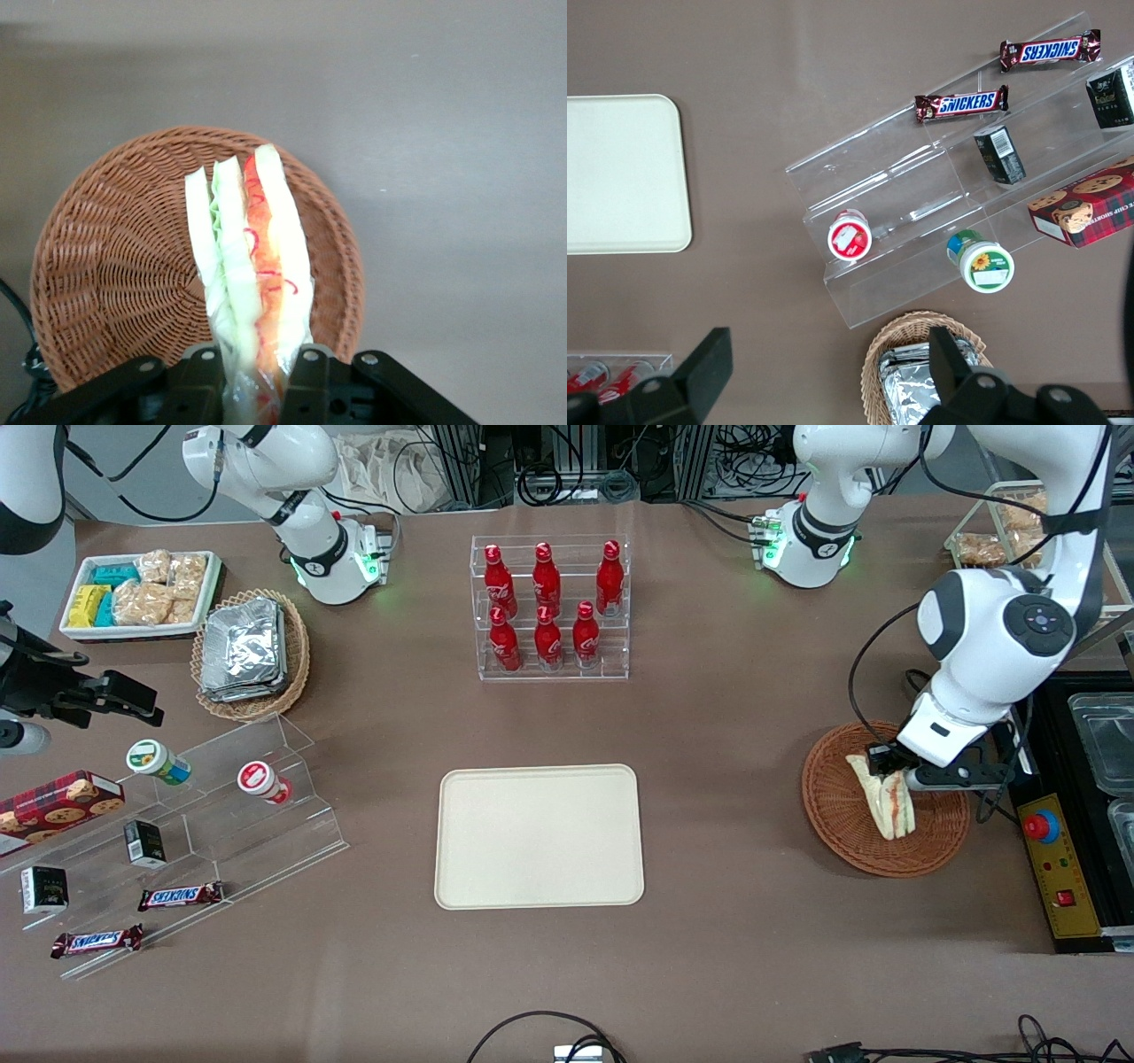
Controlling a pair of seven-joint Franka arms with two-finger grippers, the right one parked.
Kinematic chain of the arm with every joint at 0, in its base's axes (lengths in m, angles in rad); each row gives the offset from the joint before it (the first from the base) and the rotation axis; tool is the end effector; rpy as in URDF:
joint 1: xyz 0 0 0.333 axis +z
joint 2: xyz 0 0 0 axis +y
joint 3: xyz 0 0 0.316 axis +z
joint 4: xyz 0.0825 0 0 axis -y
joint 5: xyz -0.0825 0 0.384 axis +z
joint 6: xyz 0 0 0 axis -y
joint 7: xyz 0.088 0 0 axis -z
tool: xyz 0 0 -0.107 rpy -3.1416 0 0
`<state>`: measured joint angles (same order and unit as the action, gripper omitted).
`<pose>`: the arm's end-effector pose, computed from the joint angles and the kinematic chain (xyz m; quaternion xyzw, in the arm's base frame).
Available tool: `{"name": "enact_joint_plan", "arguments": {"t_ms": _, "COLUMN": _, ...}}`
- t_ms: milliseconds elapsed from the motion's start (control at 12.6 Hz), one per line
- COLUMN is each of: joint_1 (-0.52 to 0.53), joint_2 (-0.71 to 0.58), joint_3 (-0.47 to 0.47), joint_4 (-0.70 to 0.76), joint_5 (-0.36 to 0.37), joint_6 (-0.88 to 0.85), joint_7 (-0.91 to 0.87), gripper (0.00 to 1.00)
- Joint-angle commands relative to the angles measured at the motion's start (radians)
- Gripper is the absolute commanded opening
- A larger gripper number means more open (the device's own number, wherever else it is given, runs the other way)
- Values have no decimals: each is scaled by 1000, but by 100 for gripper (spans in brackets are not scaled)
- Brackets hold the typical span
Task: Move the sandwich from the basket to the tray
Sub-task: 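Close the left gripper on the sandwich and lift it, then carry the held sandwich with the left gripper over the cream tray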
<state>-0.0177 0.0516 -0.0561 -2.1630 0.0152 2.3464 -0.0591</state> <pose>0.5551 -0.0406 0.3854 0.9977 -0.0122 0.0660 0.0001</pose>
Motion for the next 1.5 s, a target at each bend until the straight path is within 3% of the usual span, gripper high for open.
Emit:
{"name": "enact_joint_plan", "arguments": {"t_ms": 0, "joint_1": -2, "joint_2": 4, "joint_3": -43, "joint_4": 115, "joint_5": -12, "joint_6": -111, "joint_7": 7, "gripper": 14}}
{"name": "enact_joint_plan", "arguments": {"t_ms": 237, "joint_1": -2, "joint_2": 16, "joint_3": -128, "joint_4": 207, "joint_5": -12, "joint_6": -162, "joint_7": -48, "gripper": 11}}
{"name": "enact_joint_plan", "arguments": {"t_ms": 633, "joint_1": -13, "joint_2": 137, "joint_3": -289, "joint_4": 498, "joint_5": 8, "joint_6": -389, "joint_7": -224, "gripper": 0}}
{"name": "enact_joint_plan", "arguments": {"t_ms": 791, "joint_1": -68, "joint_2": 175, "joint_3": -298, "joint_4": 549, "joint_5": 17, "joint_6": -398, "joint_7": -266, "gripper": 0}}
{"name": "enact_joint_plan", "arguments": {"t_ms": 950, "joint_1": -123, "joint_2": 229, "joint_3": -298, "joint_4": 589, "joint_5": 84, "joint_6": -403, "joint_7": -307, "gripper": 0}}
{"name": "enact_joint_plan", "arguments": {"t_ms": 1424, "joint_1": -257, "joint_2": 439, "joint_3": -297, "joint_4": 742, "joint_5": 95, "joint_6": -392, "joint_7": -425, "gripper": 0}}
